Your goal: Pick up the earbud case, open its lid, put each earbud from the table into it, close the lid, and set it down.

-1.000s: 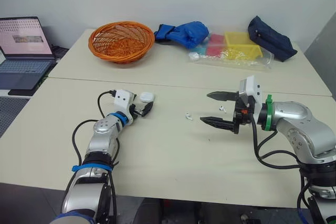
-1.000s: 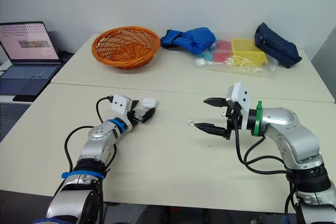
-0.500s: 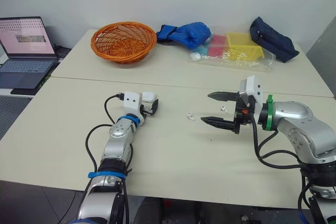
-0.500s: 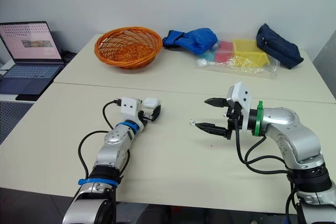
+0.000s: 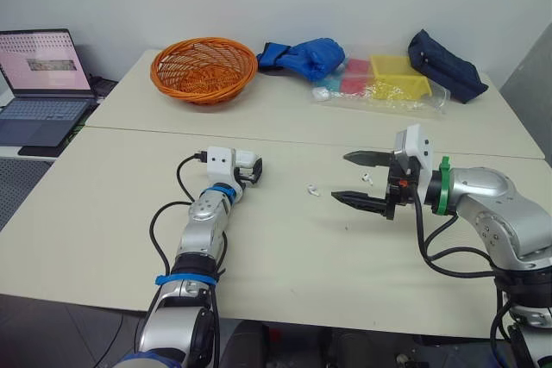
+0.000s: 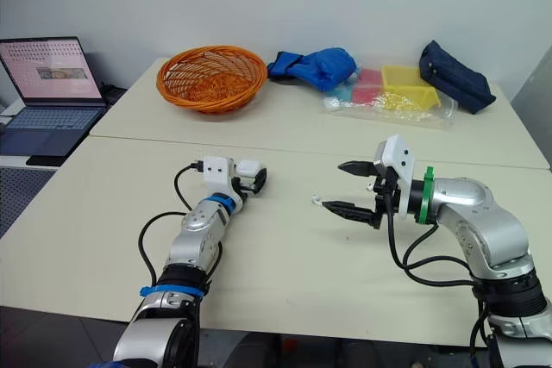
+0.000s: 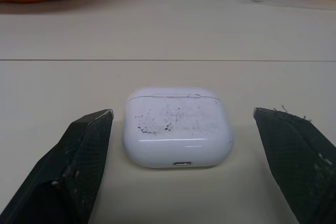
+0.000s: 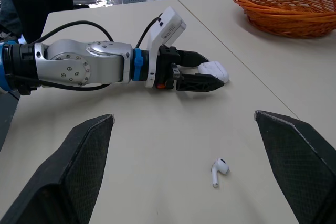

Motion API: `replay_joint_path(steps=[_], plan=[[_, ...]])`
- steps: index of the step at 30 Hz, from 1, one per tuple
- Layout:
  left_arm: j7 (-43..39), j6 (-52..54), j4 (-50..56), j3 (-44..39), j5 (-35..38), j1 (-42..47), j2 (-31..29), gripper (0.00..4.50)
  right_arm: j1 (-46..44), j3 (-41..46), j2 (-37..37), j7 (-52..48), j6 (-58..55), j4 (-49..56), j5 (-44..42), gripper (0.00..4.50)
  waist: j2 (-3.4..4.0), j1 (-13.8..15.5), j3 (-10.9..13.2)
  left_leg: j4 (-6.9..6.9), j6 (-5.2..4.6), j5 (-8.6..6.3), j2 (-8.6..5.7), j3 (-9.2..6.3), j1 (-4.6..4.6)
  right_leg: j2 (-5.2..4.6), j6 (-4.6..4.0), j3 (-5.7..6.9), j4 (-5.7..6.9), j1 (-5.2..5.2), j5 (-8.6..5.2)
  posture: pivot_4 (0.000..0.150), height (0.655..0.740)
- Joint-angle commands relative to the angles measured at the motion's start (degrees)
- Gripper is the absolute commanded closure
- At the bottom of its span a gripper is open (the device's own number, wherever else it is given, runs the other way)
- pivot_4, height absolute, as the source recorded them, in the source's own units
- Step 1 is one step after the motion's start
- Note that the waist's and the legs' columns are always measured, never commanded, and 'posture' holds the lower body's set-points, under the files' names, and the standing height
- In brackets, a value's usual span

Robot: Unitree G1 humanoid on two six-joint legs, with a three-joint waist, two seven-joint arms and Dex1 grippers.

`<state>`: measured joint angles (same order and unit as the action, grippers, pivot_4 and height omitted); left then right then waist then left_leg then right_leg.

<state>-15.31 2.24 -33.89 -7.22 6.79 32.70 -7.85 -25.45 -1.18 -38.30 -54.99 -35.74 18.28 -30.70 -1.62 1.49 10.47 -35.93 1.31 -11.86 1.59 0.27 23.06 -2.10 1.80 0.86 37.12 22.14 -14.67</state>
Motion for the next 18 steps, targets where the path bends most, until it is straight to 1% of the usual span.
replay_joint_path(steps=[1,3,6,8,11,14,18], plan=[[-1.0,2.4,-0.9,0.5,1.2,-0.8,1.2,0.92,-0.5,2.2,-0.7,0.4,0.1,2.1,-1.4,0.0,0.0,0.0,0.0,0.0,0.0,0.0,0.0,0.0,0.0,0.0,0.0,0.0,-0.01,0.0,0.0,0.15,0.74],[-0.5,2.6,-0.8,0.3,1.2,-0.9,1.3,1.56,-0.7,2.1,-0.6,0.6,0.2,2.0,-1.3,0.0,0.0,0.0,0.0,0.0,0.0,0.0,-0.01,0.0,0.02,0.0,0.0,0.0,-0.02,0.0,0.0,0.15,0.74],[0.2,3.1,-0.3,0.2,1.3,-1.1,1.4,2.28,-0.9,2.1,-0.4,0.9,-0.1,2.1,-1.6,0.0,0.0,0.0,0.0,-0.01,0.0,0.0,-0.01,-0.01,0.03,-0.01,0.01,-0.02,-0.03,0.0,0.0,0.15,0.74],[0.5,3.2,0.1,0.4,0.9,-1.5,1.3,2.86,-0.9,2.1,-0.4,0.9,-0.1,2.2,-1.7,0.0,0.0,0.0,0.0,-0.01,0.0,0.0,-0.01,0.0,0.03,-0.01,0.01,-0.02,-0.04,0.0,0.0,0.15,0.74],[1.2,3.1,0.2,0.6,0.2,-1.9,1.1,3.6,-0.7,1.9,-0.5,0.6,0.3,2.0,-1.3,0.0,0.03,0.0,0.0,-0.01,0.0,0.0,0.0,0.0,0.03,-0.01,0.01,-0.03,-0.04,0.0,0.0,0.15,0.74],[0.9,3.0,0.0,0.5,0.3,-2.1,0.8,4.46,-0.7,1.7,-0.4,0.6,0.5,1.7,-1.0,0.0,0.03,0.0,0.0,-0.01,0.0,0.0,-0.01,0.02,0.06,0.0,0.01,-0.03,-0.04,0.03,0.0,0.15,0.74],[-1.1,3.2,1.0,-0.2,1.6,-2.3,-0.1,4.46,-0.6,1.9,-0.1,0.9,0.6,1.4,-1.1,0.0,0.04,-0.1,0.0,-0.01,0.0,0.0,0.03,0.03,0.03,0.03,0.01,-0.04,-0.01,0.03,0.01,0.15,0.74]])
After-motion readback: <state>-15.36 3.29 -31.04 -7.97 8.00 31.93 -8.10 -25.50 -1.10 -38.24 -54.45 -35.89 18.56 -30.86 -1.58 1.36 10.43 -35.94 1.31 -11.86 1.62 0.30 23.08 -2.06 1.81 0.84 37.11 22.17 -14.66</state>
